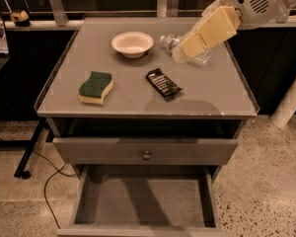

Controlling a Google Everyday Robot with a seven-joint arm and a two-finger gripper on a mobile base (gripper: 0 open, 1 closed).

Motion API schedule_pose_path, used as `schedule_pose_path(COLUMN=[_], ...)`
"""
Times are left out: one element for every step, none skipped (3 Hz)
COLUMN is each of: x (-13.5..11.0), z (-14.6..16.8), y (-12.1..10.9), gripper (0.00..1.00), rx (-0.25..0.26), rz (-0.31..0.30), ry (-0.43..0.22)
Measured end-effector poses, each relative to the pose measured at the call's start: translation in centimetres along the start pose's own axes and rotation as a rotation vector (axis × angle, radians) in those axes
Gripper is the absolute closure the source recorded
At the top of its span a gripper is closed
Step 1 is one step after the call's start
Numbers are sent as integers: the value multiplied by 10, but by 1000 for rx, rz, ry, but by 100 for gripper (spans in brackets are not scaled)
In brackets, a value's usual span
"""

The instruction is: Place sponge into middle drawer

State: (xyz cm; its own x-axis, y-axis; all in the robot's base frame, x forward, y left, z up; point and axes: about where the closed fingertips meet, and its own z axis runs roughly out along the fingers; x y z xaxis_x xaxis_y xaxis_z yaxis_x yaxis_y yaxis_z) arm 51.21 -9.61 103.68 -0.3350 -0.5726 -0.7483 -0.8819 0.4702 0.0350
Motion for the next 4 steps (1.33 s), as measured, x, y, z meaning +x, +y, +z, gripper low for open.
schedule_pose_path(x=[-6,-17,-22,-30], z=[15,46,68,86], y=[4,5,7,17], gripper=[0,0,0,0], rx=[9,63,149,228], rz=[64,167,221,226], ry=[-45,-73,-19,79])
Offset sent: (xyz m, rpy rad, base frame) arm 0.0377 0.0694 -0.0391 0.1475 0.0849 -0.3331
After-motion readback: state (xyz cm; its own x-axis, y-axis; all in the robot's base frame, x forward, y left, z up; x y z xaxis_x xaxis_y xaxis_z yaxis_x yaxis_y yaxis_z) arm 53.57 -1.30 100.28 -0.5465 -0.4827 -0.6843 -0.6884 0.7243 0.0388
